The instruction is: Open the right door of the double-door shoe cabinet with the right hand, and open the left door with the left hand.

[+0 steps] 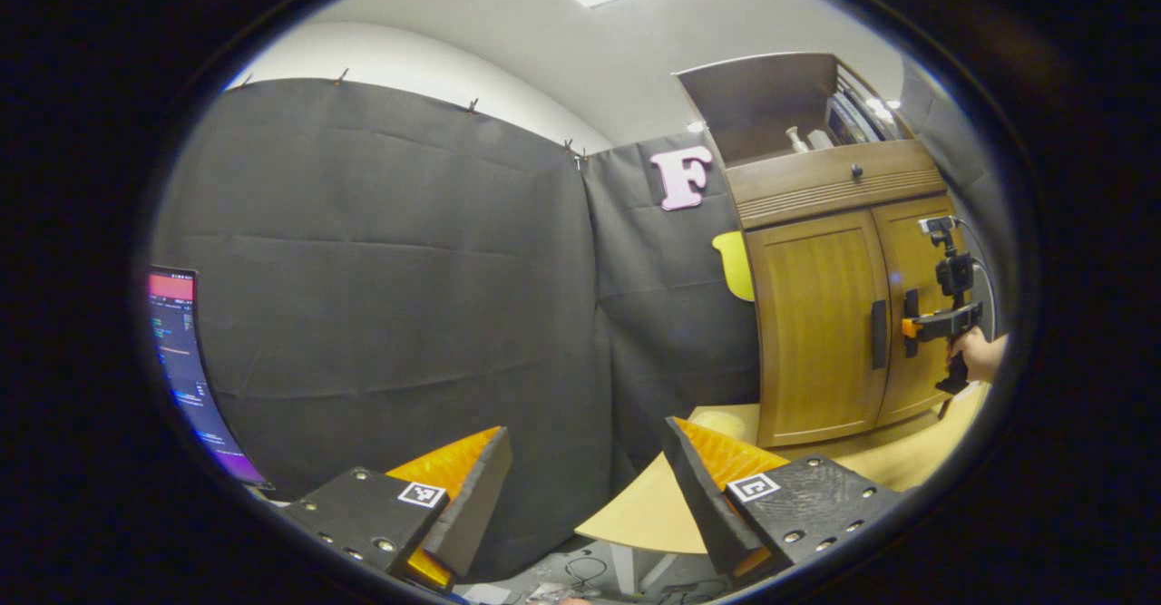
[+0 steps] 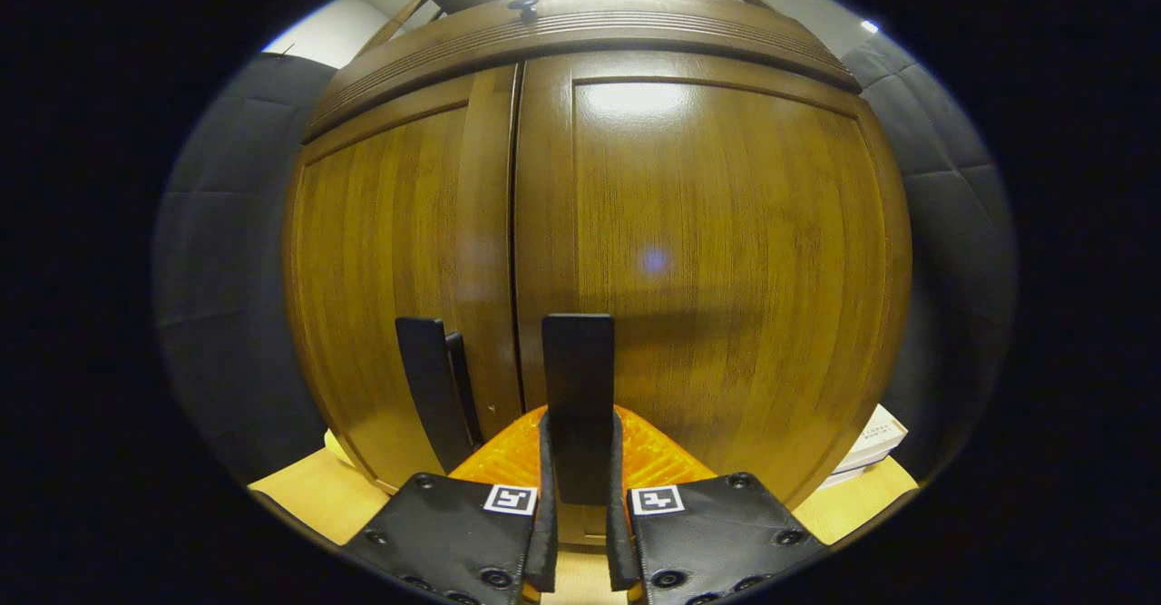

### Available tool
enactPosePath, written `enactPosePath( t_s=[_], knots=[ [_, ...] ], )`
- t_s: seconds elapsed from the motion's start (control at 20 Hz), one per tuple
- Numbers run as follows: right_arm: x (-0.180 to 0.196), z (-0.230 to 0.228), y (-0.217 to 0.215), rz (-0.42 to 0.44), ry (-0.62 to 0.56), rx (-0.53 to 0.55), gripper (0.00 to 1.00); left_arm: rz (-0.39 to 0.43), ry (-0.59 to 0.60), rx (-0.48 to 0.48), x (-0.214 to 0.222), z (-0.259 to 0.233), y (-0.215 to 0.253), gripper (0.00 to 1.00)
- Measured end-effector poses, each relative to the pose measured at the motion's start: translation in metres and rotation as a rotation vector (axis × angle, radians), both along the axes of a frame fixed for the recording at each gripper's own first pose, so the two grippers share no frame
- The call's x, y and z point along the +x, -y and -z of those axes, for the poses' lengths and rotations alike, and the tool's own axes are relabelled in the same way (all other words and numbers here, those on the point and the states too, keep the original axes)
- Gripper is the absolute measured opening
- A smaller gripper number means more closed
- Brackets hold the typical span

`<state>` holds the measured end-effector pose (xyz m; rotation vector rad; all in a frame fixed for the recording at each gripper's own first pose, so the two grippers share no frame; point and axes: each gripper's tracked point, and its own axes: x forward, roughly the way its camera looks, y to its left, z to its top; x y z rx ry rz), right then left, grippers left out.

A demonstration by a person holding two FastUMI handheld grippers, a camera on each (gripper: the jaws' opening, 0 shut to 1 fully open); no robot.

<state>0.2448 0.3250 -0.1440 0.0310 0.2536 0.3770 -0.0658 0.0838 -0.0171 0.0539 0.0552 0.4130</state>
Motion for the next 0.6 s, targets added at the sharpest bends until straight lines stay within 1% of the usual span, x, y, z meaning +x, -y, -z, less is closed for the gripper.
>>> enactPosePath(
  t_s=[0.05,0.1,0.15,0.2,0.35,0.4,0.45,0.6],
  knots=[
    [0.004,0.0,-0.002,0.002,0.001,0.008,0.12,0.009,0.005,-0.001,0.0,-0.001,0.001,1.0],
    [-0.006,-0.004,0.003,0.003,0.008,0.013,0.13,0.017,0.011,-0.002,0.0,-0.003,0.002,1.0],
    [-0.01,-0.003,0.004,-0.002,0.002,0.014,0.14,0.025,0.016,-0.004,0.0,-0.004,0.003,0.96],
    [-0.016,-0.004,0.006,-0.012,0.002,0.023,0.13,0.038,0.02,-0.008,0.001,-0.003,0.004,1.0],
    [-0.033,-0.005,0.013,-0.055,-0.012,0.042,0.13,0.078,0.031,-0.016,0.006,0.001,0.006,1.0],
    [-0.039,-0.006,0.016,-0.067,-0.009,0.041,0.16,0.094,0.033,-0.022,0.009,0.003,0.007,1.0],
    [-0.045,-0.007,0.021,-0.075,-0.006,0.043,0.14,0.112,0.036,-0.028,0.013,0.005,0.007,1.0],
    [-0.063,-0.009,0.032,-0.092,-0.006,0.051,0.13,0.166,0.05,-0.03,0.02,0.003,0.01,1.0]
  ],
)
